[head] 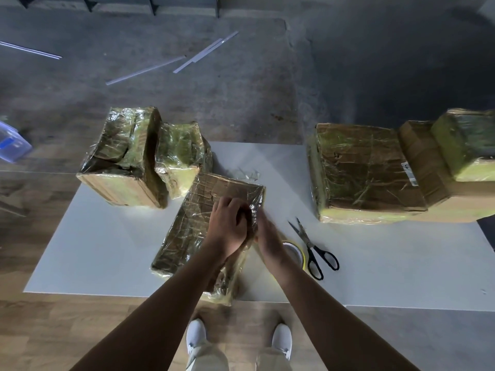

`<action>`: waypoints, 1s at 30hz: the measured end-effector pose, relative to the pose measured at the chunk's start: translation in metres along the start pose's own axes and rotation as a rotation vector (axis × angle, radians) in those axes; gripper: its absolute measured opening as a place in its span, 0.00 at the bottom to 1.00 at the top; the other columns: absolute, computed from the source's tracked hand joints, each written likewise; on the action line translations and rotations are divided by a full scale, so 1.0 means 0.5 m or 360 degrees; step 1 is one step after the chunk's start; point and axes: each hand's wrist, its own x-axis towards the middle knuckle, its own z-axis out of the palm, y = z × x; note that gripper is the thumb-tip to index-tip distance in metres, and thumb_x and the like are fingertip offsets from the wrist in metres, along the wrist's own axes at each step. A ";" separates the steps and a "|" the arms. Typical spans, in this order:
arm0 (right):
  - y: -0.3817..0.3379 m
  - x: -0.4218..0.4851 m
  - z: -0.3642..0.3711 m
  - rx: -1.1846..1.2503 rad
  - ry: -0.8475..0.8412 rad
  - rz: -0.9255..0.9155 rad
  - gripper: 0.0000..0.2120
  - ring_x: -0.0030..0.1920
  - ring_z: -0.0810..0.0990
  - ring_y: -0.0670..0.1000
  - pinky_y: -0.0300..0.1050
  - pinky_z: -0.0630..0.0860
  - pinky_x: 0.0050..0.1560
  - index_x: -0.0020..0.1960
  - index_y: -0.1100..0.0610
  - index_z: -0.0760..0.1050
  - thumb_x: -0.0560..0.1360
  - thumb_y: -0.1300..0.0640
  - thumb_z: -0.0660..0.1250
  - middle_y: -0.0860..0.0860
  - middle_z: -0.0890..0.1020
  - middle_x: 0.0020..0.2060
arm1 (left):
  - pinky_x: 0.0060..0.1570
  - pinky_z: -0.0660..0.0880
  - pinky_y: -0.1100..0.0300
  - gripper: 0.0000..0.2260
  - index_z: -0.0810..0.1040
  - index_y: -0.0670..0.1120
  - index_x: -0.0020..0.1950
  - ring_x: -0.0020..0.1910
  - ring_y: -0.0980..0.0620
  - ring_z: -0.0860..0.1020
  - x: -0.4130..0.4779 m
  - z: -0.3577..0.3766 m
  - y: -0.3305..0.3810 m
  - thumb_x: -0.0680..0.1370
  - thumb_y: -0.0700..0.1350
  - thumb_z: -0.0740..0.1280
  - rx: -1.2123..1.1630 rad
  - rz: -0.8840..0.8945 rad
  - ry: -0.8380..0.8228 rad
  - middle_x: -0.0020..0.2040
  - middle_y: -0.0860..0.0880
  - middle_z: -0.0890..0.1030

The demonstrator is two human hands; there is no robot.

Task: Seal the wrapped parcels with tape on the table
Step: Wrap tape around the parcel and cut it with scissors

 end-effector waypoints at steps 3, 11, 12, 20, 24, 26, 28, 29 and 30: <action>0.011 -0.024 -0.001 -0.0278 -0.0074 -0.0108 0.15 0.32 0.77 0.34 0.26 0.68 0.32 0.54 0.63 0.78 0.82 0.53 0.57 0.47 0.79 0.36 | 0.55 0.67 0.59 0.14 0.81 0.41 0.50 0.52 0.50 0.71 0.011 -0.018 0.009 0.70 0.38 0.59 -0.0198 -0.0125 -0.0110 0.48 0.49 0.75; -0.046 -0.025 0.016 -0.0386 0.0058 0.0122 0.17 0.40 0.79 0.50 0.54 0.81 0.49 0.54 0.56 0.72 0.75 0.42 0.67 0.49 0.78 0.40 | 0.56 0.74 0.52 0.16 0.75 0.42 0.63 0.61 0.42 0.71 -0.027 -0.149 -0.074 0.76 0.41 0.69 0.0307 -0.0165 0.0222 0.61 0.41 0.73; -0.048 -0.028 0.022 -0.0401 0.0096 0.0141 0.18 0.40 0.78 0.50 0.56 0.81 0.49 0.55 0.54 0.71 0.74 0.43 0.68 0.48 0.77 0.40 | 0.59 0.73 0.45 0.22 0.71 0.44 0.66 0.63 0.40 0.69 -0.040 -0.154 -0.095 0.75 0.48 0.71 0.0395 -0.0263 0.0095 0.63 0.40 0.71; -0.044 -0.073 0.031 -0.0324 -0.0022 0.0210 0.19 0.38 0.77 0.45 0.46 0.79 0.35 0.55 0.54 0.70 0.73 0.43 0.70 0.48 0.77 0.40 | 0.49 0.76 0.54 0.35 0.64 0.44 0.68 0.50 0.46 0.79 -0.062 -0.155 -0.149 0.70 0.60 0.73 -0.0025 -0.0587 -0.0300 0.56 0.46 0.80; -0.013 -0.086 0.041 -0.0131 -0.0029 0.0201 0.15 0.45 0.79 0.48 0.43 0.77 0.36 0.55 0.52 0.72 0.74 0.47 0.71 0.52 0.81 0.50 | 0.43 0.80 0.54 0.33 0.65 0.45 0.64 0.43 0.49 0.80 -0.067 -0.146 -0.157 0.69 0.60 0.74 -0.0071 -0.0632 -0.0279 0.51 0.47 0.80; -0.011 -0.086 0.044 -0.0128 0.0052 0.0073 0.07 0.39 0.80 0.48 0.36 0.73 0.30 0.49 0.53 0.73 0.74 0.58 0.70 0.53 0.83 0.44 | 0.41 0.79 0.55 0.32 0.64 0.44 0.64 0.43 0.49 0.80 -0.072 -0.145 -0.154 0.69 0.58 0.75 -0.0159 -0.0661 -0.0313 0.50 0.47 0.79; -0.016 -0.083 0.050 -0.0115 0.0123 0.0017 0.09 0.38 0.80 0.49 0.37 0.75 0.33 0.43 0.52 0.74 0.74 0.64 0.69 0.52 0.82 0.40 | 0.41 0.79 0.57 0.34 0.62 0.44 0.65 0.47 0.49 0.80 -0.074 -0.145 -0.155 0.69 0.56 0.76 -0.0231 -0.0659 -0.0372 0.52 0.46 0.78; -0.019 -0.083 0.053 -0.0114 0.0144 0.0022 0.10 0.40 0.81 0.51 0.40 0.76 0.36 0.42 0.52 0.74 0.74 0.65 0.69 0.53 0.82 0.41 | 0.42 0.78 0.58 0.34 0.61 0.43 0.65 0.49 0.48 0.79 -0.074 -0.148 -0.157 0.69 0.55 0.76 -0.0254 -0.0655 -0.0418 0.53 0.46 0.78; -0.018 -0.082 0.053 -0.0122 0.0159 0.0036 0.09 0.42 0.81 0.52 0.41 0.77 0.37 0.44 0.52 0.75 0.74 0.66 0.70 0.54 0.83 0.43 | 0.44 0.78 0.58 0.35 0.61 0.44 0.65 0.50 0.48 0.79 -0.075 -0.152 -0.162 0.68 0.54 0.77 -0.0273 -0.0642 -0.0460 0.54 0.46 0.77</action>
